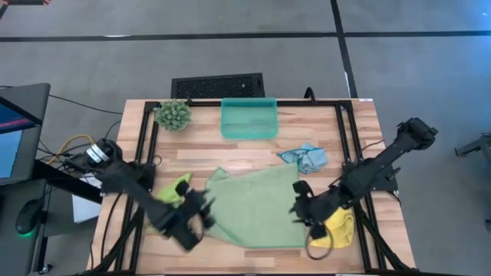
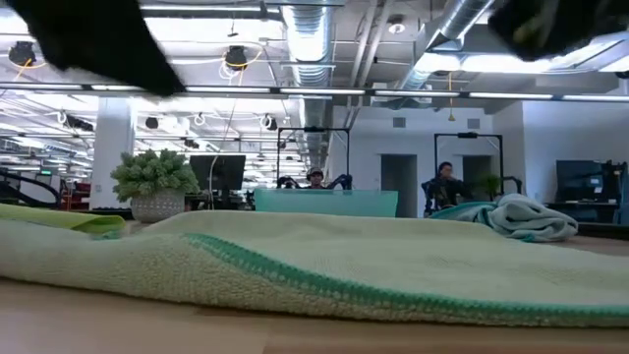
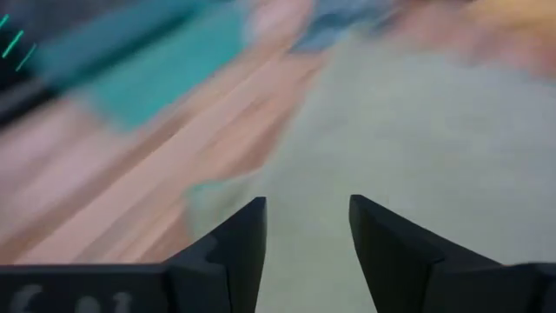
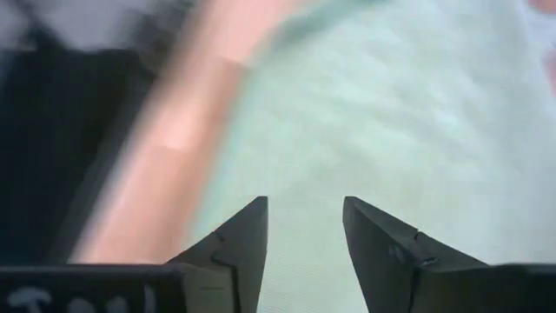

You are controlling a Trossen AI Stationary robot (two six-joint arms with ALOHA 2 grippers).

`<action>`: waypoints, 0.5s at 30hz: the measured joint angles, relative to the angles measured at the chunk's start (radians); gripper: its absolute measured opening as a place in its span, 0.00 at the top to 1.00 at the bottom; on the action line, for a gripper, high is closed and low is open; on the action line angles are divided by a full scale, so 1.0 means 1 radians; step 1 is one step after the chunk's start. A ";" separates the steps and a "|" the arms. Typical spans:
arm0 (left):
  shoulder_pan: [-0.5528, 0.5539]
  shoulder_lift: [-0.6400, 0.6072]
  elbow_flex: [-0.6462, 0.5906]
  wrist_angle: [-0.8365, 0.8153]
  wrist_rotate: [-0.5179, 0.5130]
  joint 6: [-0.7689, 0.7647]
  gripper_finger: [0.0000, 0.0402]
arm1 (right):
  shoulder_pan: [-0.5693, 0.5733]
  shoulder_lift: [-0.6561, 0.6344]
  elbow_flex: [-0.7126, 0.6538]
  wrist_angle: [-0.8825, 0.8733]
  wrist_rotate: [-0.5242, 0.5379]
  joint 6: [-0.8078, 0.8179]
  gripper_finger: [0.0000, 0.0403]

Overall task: Fold microfiber towels
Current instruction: Fold the green towel

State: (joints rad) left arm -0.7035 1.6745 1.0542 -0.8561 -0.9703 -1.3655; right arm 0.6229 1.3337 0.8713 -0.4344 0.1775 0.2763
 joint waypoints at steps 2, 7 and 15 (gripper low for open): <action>0.099 0.000 -0.050 -0.002 0.087 -0.008 0.63 | -0.025 0.029 -0.024 -0.012 0.006 0.011 0.60; 0.321 0.000 -0.140 0.078 0.214 0.107 0.68 | -0.059 0.107 -0.046 -0.015 0.005 0.012 0.64; 0.551 0.000 -0.251 0.490 0.410 0.428 0.75 | -0.040 0.161 -0.046 -0.014 0.003 0.011 0.69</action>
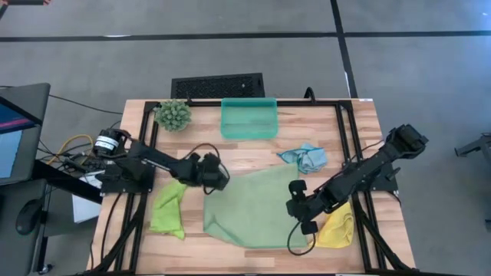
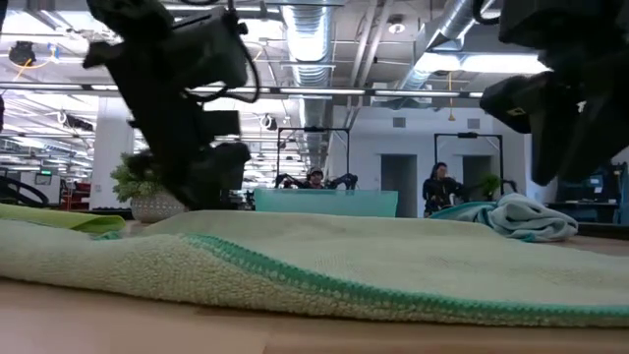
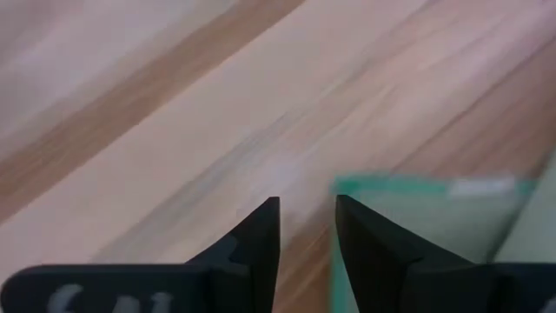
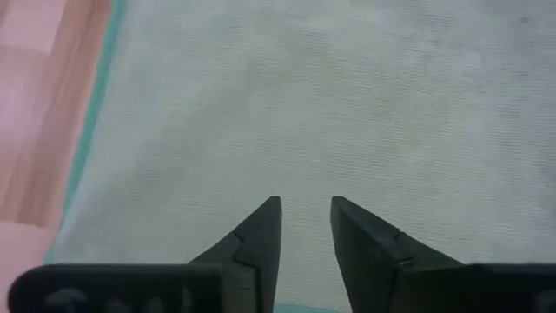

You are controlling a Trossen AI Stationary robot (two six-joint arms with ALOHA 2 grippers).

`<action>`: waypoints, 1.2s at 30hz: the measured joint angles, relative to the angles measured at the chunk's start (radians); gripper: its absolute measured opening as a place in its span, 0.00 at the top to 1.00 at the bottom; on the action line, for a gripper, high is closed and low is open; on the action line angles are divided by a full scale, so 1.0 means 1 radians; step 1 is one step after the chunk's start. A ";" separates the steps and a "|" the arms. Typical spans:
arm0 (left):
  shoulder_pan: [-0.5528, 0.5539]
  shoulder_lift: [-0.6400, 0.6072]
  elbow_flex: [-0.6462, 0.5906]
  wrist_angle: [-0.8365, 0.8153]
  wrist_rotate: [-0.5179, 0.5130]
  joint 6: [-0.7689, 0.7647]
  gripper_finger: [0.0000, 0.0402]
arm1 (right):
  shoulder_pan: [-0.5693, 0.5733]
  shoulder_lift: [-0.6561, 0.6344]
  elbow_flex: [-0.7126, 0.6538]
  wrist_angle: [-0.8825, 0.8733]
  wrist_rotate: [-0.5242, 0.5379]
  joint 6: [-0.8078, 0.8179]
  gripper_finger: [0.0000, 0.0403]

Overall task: Fold microfiber towels
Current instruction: Fold the green towel

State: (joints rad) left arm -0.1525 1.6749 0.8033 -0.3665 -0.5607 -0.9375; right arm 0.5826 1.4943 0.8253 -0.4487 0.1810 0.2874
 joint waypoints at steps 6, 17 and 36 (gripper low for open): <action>0.032 0.000 -0.007 0.106 0.082 0.097 0.76 | 0.041 -0.003 0.000 0.017 0.002 0.001 0.71; 0.022 0.000 -0.008 0.095 0.209 0.105 0.77 | 0.052 -0.003 0.000 0.015 0.000 0.001 0.71; -0.186 -0.073 0.075 -0.024 -0.478 0.211 1.00 | 0.050 -0.004 0.017 -0.342 0.050 0.171 0.71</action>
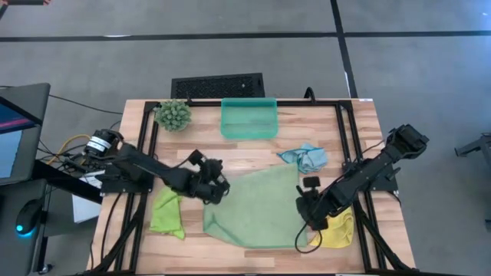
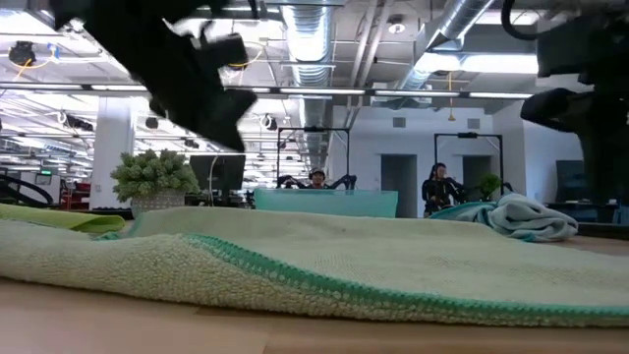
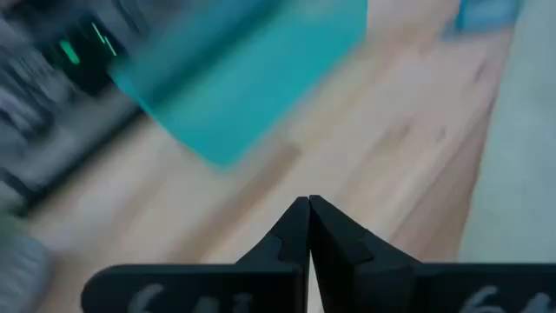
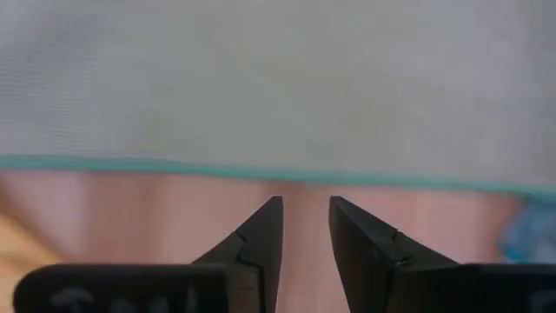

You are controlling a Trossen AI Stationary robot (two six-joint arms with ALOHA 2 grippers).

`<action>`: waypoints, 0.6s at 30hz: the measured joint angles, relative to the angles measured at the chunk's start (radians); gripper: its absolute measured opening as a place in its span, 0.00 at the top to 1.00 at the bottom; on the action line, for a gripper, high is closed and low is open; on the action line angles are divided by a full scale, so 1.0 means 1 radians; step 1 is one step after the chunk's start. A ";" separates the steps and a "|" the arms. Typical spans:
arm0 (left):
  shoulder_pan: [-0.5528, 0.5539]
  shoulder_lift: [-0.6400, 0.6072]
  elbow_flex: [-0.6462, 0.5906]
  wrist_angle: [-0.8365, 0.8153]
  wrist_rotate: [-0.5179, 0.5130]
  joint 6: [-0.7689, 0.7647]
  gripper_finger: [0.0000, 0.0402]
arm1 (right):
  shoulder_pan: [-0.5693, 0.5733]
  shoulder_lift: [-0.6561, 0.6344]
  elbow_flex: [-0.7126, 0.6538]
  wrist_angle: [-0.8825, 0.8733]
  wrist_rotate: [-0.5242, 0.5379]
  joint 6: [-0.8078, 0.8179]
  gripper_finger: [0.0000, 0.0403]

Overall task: Fold microfiber towels
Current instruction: Fold the green towel

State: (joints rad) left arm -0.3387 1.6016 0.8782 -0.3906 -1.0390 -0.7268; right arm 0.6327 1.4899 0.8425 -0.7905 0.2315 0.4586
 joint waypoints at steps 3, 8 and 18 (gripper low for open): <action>-0.064 -0.006 0.017 0.001 -0.110 0.009 1.00 | -0.002 0.000 0.000 -0.045 0.099 0.032 0.71; -0.061 -0.005 0.013 -0.060 -0.021 -0.206 1.00 | -0.050 0.000 0.000 -0.035 0.378 0.090 0.71; 0.112 -0.005 -0.145 0.077 0.299 -0.291 0.85 | -0.174 0.000 0.000 -0.047 0.381 0.112 0.71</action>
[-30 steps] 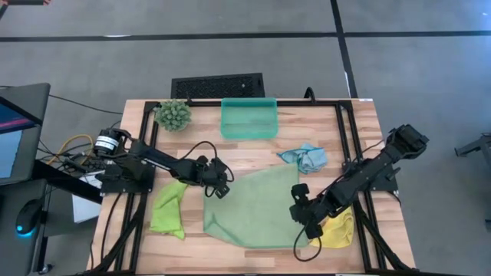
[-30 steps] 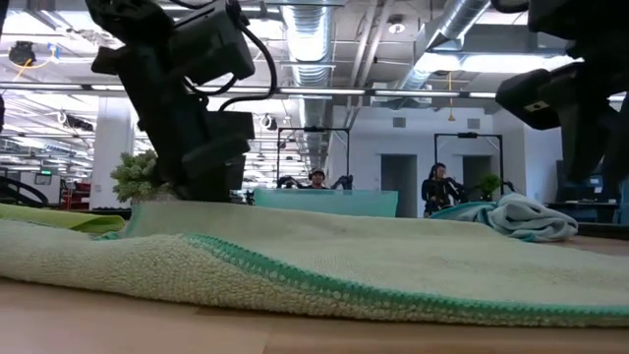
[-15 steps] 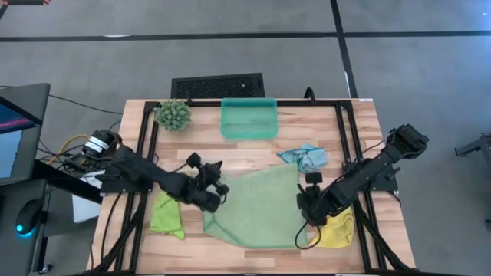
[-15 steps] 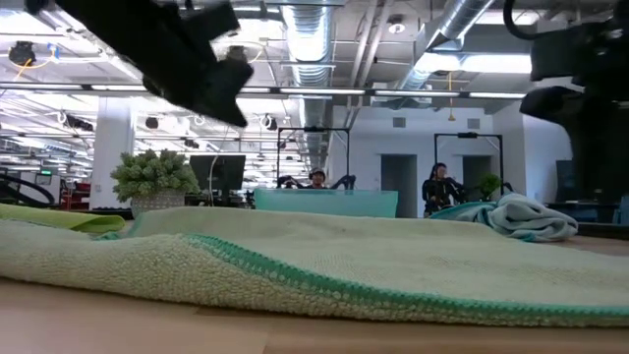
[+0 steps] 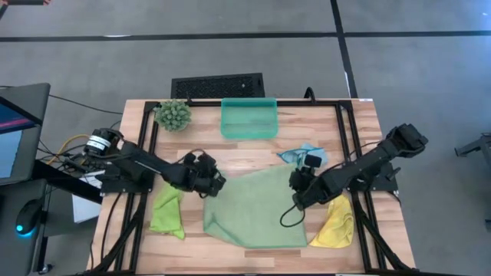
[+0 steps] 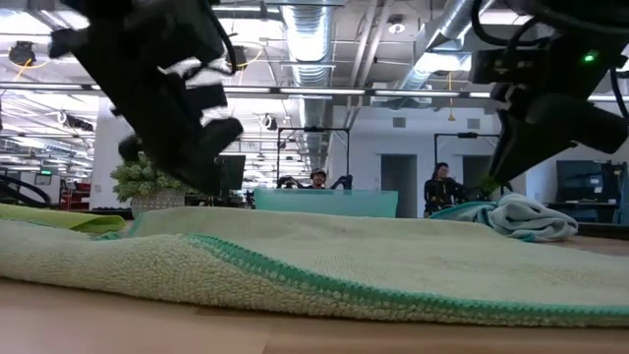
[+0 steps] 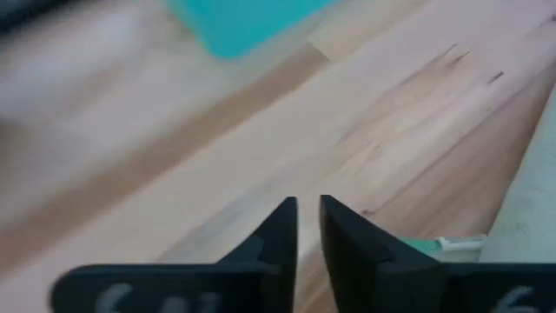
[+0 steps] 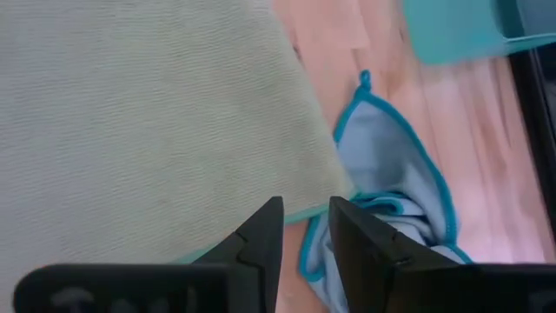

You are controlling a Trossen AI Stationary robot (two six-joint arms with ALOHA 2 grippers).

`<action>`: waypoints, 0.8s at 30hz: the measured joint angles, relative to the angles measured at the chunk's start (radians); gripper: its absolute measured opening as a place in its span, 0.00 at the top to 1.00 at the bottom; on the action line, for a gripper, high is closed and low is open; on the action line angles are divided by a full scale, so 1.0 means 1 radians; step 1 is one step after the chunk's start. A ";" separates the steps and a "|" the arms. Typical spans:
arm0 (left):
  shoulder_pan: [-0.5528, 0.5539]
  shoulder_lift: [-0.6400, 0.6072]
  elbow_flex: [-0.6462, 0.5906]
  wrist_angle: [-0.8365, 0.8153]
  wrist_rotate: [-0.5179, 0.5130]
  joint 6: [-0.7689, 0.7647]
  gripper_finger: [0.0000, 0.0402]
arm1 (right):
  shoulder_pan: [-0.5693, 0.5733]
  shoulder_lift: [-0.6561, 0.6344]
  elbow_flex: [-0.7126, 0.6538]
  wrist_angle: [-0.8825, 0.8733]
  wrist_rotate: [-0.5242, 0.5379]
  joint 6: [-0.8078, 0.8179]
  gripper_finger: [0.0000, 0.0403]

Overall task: Fold microfiber towels
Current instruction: Fold the green towel

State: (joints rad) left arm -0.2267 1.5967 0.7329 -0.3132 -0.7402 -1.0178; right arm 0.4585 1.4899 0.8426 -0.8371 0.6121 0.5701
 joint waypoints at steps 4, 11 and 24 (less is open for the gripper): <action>0.048 0.000 -0.087 0.251 0.167 0.086 0.70 | -0.009 0.000 0.000 0.000 -0.001 -0.002 0.71; 0.065 0.000 -0.152 0.330 0.272 0.055 0.59 | 0.026 0.000 0.000 0.018 -0.001 -0.002 0.71; 0.017 0.000 -0.141 0.321 0.208 0.173 0.96 | 0.051 0.000 -0.003 0.034 -0.001 0.005 0.71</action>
State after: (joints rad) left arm -0.2094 1.5968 0.5920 0.0075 -0.5326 -0.8448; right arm 0.5094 1.4902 0.8398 -0.8032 0.6111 0.5749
